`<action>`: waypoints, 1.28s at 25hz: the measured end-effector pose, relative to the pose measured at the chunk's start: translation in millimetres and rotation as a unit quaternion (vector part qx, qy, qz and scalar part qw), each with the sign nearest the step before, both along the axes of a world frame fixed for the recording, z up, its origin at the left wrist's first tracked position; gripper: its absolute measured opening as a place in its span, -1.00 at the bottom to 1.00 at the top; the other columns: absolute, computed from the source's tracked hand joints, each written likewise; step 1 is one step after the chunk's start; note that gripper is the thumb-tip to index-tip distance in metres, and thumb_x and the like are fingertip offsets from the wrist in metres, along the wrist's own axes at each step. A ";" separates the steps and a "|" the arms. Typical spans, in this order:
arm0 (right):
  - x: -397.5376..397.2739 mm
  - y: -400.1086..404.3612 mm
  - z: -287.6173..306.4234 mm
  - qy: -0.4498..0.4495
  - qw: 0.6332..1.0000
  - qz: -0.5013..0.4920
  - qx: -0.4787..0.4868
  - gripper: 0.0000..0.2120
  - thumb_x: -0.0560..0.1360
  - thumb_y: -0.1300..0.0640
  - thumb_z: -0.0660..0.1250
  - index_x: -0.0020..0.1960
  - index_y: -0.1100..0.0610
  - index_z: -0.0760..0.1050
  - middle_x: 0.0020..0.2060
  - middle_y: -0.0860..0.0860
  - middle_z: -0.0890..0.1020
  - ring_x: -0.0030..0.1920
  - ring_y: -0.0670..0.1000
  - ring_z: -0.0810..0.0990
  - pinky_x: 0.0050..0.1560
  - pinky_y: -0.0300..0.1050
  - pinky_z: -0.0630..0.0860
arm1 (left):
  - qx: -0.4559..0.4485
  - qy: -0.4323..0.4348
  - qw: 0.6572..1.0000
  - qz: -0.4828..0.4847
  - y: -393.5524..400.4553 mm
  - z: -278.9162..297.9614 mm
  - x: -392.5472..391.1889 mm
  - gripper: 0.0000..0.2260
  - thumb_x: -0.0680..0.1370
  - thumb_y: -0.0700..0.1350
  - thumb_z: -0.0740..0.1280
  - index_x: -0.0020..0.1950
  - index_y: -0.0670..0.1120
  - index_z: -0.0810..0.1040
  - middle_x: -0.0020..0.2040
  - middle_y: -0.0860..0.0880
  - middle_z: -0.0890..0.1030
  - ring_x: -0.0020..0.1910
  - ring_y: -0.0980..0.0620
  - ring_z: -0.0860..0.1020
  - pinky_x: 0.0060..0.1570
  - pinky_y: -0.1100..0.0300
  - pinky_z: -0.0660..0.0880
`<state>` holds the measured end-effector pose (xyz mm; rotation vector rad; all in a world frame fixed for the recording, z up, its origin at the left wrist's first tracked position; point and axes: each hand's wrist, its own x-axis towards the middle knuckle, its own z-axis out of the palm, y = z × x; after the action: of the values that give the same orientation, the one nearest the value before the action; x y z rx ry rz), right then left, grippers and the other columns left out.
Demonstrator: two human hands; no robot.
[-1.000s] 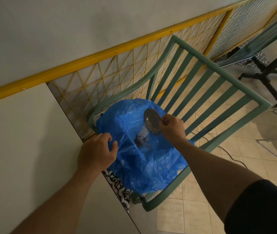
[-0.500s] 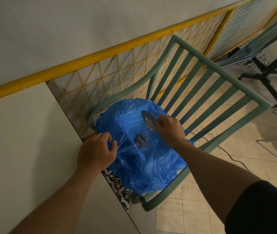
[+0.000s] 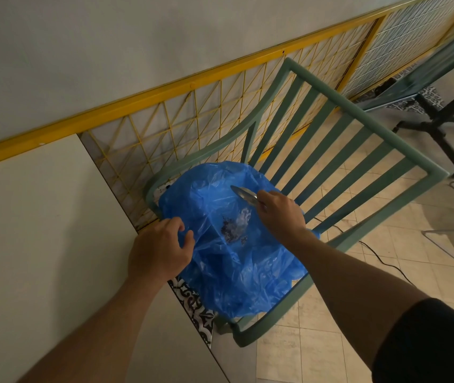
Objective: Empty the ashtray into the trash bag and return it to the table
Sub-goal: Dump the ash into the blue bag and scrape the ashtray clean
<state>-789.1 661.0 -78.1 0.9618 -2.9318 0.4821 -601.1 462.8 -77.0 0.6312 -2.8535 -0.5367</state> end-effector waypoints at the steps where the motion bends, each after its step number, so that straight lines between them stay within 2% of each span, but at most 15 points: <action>1: 0.0 0.0 0.0 0.002 1.000 0.002 0.003 -0.84 0.61 0.14 0.19 -0.09 0.12 0.49 -0.30 -0.01 0.45 -0.39 0.05 0.43 -0.43 -0.20 0.16 | 0.000 0.000 1.000 0.000 -0.1 -0.1 -0.4 -0.77 0.53 0.11 0.23 -0.05 -0.02 0.54 -0.27 0.02 0.56 -0.33 0.03 0.50 -0.38 0.19 0.40; 4: 0.9 0.0 0.5 0.018 1.000 0.009 -0.005 -0.85 0.61 0.15 0.19 -0.06 0.13 0.50 -0.30 0.00 0.48 -0.40 0.07 0.46 -0.40 -0.15 0.28 | 0.001 0.003 1.000 -0.001 0.0 -0.7 -1.1 -0.77 0.53 0.12 0.23 -0.05 -0.02 0.54 -0.27 0.02 0.58 -0.33 0.04 0.51 -0.39 0.20 0.37; 10: -0.1 2.9 -3.6 0.020 0.999 0.022 0.024 -0.85 0.61 0.15 0.18 -0.02 0.14 0.52 -0.33 0.00 0.43 -0.39 0.09 0.45 -0.39 -0.11 0.30 | 0.001 0.003 1.000 -0.001 0.2 -0.6 -0.7 -0.77 0.53 0.12 0.22 -0.05 -0.01 0.54 -0.27 0.03 0.57 -0.33 0.05 0.50 -0.39 0.21 0.36; 16: 1.7 2.7 -2.8 0.033 0.999 0.021 0.004 -0.86 0.61 0.14 0.18 0.00 0.13 0.50 -0.29 0.03 0.52 -0.38 0.09 0.51 -0.41 -0.04 0.46 | 0.008 0.000 1.000 0.003 0.9 0.6 -0.7 -0.78 0.54 0.11 0.23 -0.04 -0.01 0.54 -0.26 0.02 0.58 -0.32 0.04 0.52 -0.37 0.17 0.44; 20: 2.3 3.8 -4.9 0.026 0.999 0.022 0.008 -0.87 0.59 0.17 0.20 -0.05 0.15 0.51 -0.34 0.01 0.45 -0.39 0.12 0.50 -0.41 -0.09 0.36 | 0.009 0.000 1.000 0.003 1.3 2.0 -0.5 -0.78 0.53 0.10 0.23 -0.06 -0.02 0.54 -0.28 0.03 0.57 -0.33 0.03 0.51 -0.37 0.16 0.46; 24: 2.9 3.7 -3.6 0.028 0.999 0.018 -0.004 -0.86 0.60 0.17 0.19 -0.03 0.14 0.51 -0.32 0.01 0.46 -0.40 0.09 0.49 -0.42 -0.07 0.42 | 0.008 0.002 1.000 0.002 0.9 1.2 -0.4 -0.78 0.53 0.11 0.23 -0.06 -0.01 0.53 -0.27 0.03 0.57 -0.33 0.05 0.51 -0.38 0.19 0.40; 32: 5.7 6.7 -7.4 -0.009 1.000 -0.004 -0.006 -0.84 0.59 0.18 0.20 -0.16 0.13 0.47 -0.35 0.02 0.47 -0.38 0.07 0.47 -0.39 -0.13 0.30 | 0.006 0.000 1.000 0.001 1.0 1.4 -0.4 -0.77 0.53 0.11 0.22 -0.07 -0.02 0.54 -0.27 0.03 0.58 -0.33 0.05 0.51 -0.38 0.20 0.40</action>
<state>-783.5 667.7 -85.4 0.9501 -2.9436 0.5103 -601.4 463.9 -75.5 0.6367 -2.8513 -0.5527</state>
